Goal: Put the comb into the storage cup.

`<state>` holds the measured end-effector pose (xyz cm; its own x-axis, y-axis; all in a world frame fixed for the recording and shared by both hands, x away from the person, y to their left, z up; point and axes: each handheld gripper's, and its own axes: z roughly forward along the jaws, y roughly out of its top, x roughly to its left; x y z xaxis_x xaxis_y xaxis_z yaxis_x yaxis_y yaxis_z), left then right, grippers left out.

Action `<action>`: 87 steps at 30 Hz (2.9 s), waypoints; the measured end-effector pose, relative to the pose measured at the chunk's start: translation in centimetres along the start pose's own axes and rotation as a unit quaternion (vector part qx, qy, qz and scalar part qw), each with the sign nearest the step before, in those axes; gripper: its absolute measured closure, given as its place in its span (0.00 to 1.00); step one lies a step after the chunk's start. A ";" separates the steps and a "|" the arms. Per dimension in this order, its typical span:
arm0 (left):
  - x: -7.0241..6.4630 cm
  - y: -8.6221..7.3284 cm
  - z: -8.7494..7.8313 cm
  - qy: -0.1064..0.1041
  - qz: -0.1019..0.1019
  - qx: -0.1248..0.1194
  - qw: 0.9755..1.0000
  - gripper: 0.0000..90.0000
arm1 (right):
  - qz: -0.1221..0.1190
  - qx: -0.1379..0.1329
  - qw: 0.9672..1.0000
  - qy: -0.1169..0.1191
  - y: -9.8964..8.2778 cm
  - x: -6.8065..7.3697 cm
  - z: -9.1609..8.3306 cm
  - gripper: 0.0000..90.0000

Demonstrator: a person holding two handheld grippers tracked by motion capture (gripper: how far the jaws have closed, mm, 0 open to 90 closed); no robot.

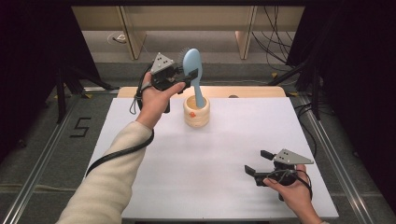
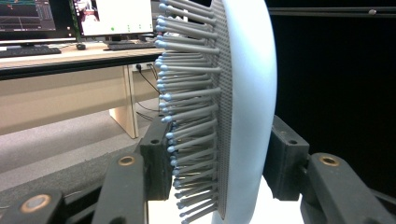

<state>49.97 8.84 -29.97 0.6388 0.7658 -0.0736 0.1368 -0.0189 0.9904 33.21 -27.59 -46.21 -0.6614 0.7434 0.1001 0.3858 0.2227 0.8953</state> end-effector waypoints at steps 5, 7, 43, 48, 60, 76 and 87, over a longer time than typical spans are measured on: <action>0.2 0.1 0.2 0.002 0.000 -0.001 1.000 0.56 | 0.001 -0.001 1.000 0.001 0.0 0.0 0.0 0.13; 0.3 0.1 0.2 0.004 0.001 0.000 1.000 0.56 | 0.001 0.000 1.000 0.001 0.0 0.0 0.0 0.13; 1.3 -1.1 1.9 0.030 -0.002 0.006 1.000 0.56 | -0.007 0.001 1.000 0.003 -0.1 -0.1 0.1 0.16; 1.4 -1.3 2.1 0.030 -0.003 0.008 0.999 0.56 | -0.008 0.001 1.000 0.001 -0.1 -0.1 0.1 0.16; 1.6 -1.6 2.3 0.034 -0.004 0.013 0.999 0.56 | -0.025 0.010 1.000 -0.009 -0.1 -0.2 0.0 0.15; 1.8 -2.0 2.8 0.039 -0.003 0.019 0.999 0.56 | -0.034 0.004 0.999 -0.013 0.0 -0.4 -0.1 0.16; 1.8 -2.5 3.1 0.039 -0.005 0.024 0.999 0.56 | -0.036 0.001 0.999 -0.017 0.0 -0.5 -0.1 0.17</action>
<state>53.14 8.28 -32.99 0.5764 0.8140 -0.0714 0.1793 -0.0408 0.9829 33.46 -27.99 -46.26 -0.6646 0.7469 0.0210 0.3396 0.2769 0.8989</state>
